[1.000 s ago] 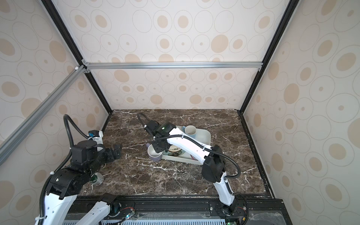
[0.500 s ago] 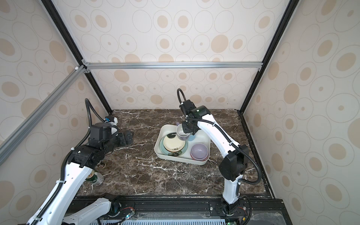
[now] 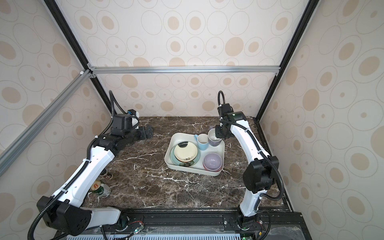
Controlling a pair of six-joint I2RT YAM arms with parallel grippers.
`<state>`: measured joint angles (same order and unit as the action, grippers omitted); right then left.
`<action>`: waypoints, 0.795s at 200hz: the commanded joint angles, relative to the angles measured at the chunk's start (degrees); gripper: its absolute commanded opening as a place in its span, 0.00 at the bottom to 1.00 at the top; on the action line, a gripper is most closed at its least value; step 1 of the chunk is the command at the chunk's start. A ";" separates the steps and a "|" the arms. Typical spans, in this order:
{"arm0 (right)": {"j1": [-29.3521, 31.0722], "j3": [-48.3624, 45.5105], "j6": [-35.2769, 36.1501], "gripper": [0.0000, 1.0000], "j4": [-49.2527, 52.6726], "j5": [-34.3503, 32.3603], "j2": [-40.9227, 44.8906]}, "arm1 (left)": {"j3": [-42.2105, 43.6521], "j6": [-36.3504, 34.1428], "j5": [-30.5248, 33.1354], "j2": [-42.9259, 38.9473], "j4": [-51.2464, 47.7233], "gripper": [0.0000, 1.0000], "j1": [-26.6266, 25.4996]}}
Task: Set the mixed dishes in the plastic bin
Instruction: 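Lower the lavender mug into the bin beside the light blue mug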
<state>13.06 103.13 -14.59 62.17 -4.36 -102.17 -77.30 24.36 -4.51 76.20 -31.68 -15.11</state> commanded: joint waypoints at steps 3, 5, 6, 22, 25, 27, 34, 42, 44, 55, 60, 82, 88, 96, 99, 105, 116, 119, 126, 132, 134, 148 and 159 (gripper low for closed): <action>-1.60 -1.93 0.39 0.12 -3.35 2.81 1.82 | -3.03 -1.12 -1.24 1.31 1.40 0.99 -0.09; -1.73 -2.16 0.43 0.12 -3.52 2.85 1.74 | -3.03 -1.15 -1.28 1.42 1.48 0.99 -0.22; -1.77 -2.24 0.43 0.12 -3.62 2.90 1.73 | -3.08 -1.15 -1.24 1.46 1.46 0.99 -0.25; -2.47 -3.35 0.33 0.12 -4.21 4.05 0.90 | -2.95 -1.16 -1.24 1.93 1.54 0.99 -0.37; -2.57 -3.44 0.35 0.12 -4.20 4.21 0.69 | -2.95 -1.09 -1.20 2.01 1.54 0.99 -0.35; -2.66 -3.50 0.31 0.12 -4.20 4.30 0.53 | -2.90 -1.12 -1.20 2.06 1.51 0.99 -0.42; -2.90 -3.70 0.29 0.11 -4.21 4.57 0.07 | -2.78 -1.09 -1.16 2.12 1.49 0.99 -0.44; -3.10 -4.14 0.28 0.11 -4.43 4.92 -0.53 | -2.60 -1.10 -1.04 2.18 1.56 0.99 -0.40; -3.12 -4.27 0.33 0.11 -4.56 5.09 -0.67 | -2.53 -1.14 -1.01 2.17 1.61 0.99 -0.43; -3.39 -5.02 0.26 0.11 -5.28 5.62 -1.21 | -2.38 -1.16 -0.93 2.31 1.44 0.99 -0.44; -3.48 -5.54 0.20 0.11 -5.73 5.88 -1.42 | -2.29 -1.23 -0.83 2.28 1.44 0.99 -0.44; -3.74 -6.91 -0.05 0.11 -7.22 6.64 -2.67 | -2.07 -1.30 -0.76 2.54 1.45 0.99 -0.46; -3.76 -7.13 -0.17 0.11 -7.59 6.80 -3.06 | -2.07 -1.33 -0.76 2.63 1.45 0.99 -0.46; -3.83 -7.34 -0.19 0.11 -7.88 6.91 -3.66 | -1.97 -1.40 -0.76 2.72 1.35 0.99 -0.52; -3.86 -7.38 -0.28 0.11 -7.98 6.91 -3.93 | -1.98 -1.37 -0.71 2.79 1.37 0.99 -0.49; -3.89 -7.45 -0.34 0.11 -8.10 6.91 -4.33 | -1.85 -1.42 -0.76 2.89 1.33 0.99 -0.53; -3.96 -7.51 -0.32 0.11 -8.49 6.73 -4.98 | -1.81 -1.37 -0.73 3.05 1.40 0.99 -0.53; -4.00 -7.51 -0.27 0.11 -8.55 6.78 -5.11 | -1.72 -1.41 -0.76 3.14 1.52 0.99 -0.52; -4.13 -7.59 -0.29 0.11 -8.77 6.77 -5.47 | -1.71 -1.41 -0.76 3.33 1.60 0.99 -0.53; -4.26 -7.63 -0.31 0.11 -9.03 6.83 -5.79 | -1.63 -1.38 -0.80 3.50 1.60 0.99 -0.51; -4.31 -7.58 -0.32 0.11 -9.01 6.82 -5.94 | -1.63 -1.34 -0.81 3.60 1.62 0.99 -0.48; -4.61 -7.60 -0.25 0.11 -9.29 6.74 -6.82 | -1.58 -1.25 -1.31 4.25 1.79 0.99 -0.53; -4.78 -7.60 -0.21 0.11 -9.35 6.56 -7.61 | -1.45 -1.23 -1.48 4.69 2.10 0.99 -0.48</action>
<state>9.15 95.33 -14.68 54.52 1.54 -109.01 -77.93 24.32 -5.34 79.75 -30.63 -15.49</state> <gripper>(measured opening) 0.114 0.990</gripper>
